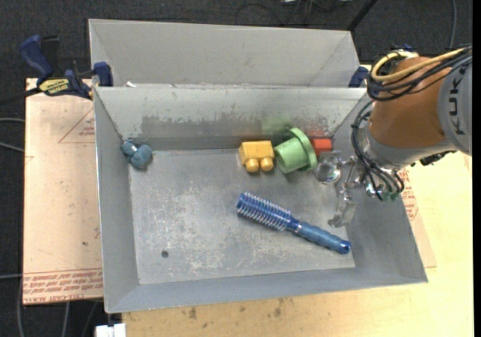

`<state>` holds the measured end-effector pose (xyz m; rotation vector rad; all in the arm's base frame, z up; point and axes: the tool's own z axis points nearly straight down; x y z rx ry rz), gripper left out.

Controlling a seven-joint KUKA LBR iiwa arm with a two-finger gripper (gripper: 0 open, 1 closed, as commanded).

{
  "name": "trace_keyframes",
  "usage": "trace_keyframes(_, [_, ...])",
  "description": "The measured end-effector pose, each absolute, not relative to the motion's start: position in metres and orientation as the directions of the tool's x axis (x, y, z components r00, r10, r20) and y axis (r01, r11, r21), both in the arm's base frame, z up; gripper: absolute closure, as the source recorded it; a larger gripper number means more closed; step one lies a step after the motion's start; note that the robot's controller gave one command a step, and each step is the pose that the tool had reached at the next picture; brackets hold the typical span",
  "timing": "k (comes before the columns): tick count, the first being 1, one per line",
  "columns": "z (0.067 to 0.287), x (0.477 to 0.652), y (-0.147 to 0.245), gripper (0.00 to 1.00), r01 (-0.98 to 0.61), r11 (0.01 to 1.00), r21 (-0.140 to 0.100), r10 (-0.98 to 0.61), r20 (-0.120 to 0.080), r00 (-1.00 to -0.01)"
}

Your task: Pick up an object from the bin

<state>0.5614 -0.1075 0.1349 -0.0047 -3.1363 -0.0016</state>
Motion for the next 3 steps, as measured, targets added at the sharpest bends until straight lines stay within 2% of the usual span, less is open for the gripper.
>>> trace_keyframes(1, [0.068, 0.519, -0.034, 0.00, -0.322, 0.947, 0.005, -0.322, 0.003, -0.947])
trace_keyframes(2, [0.070, 0.521, -0.036, 1.00, -0.322, 0.947, 0.001, -0.322, -0.001, -0.947])
trace_keyframes(3, [0.237, 0.517, -0.048, 1.00, -0.287, 0.958, -0.003, -0.287, -0.010, -0.958])
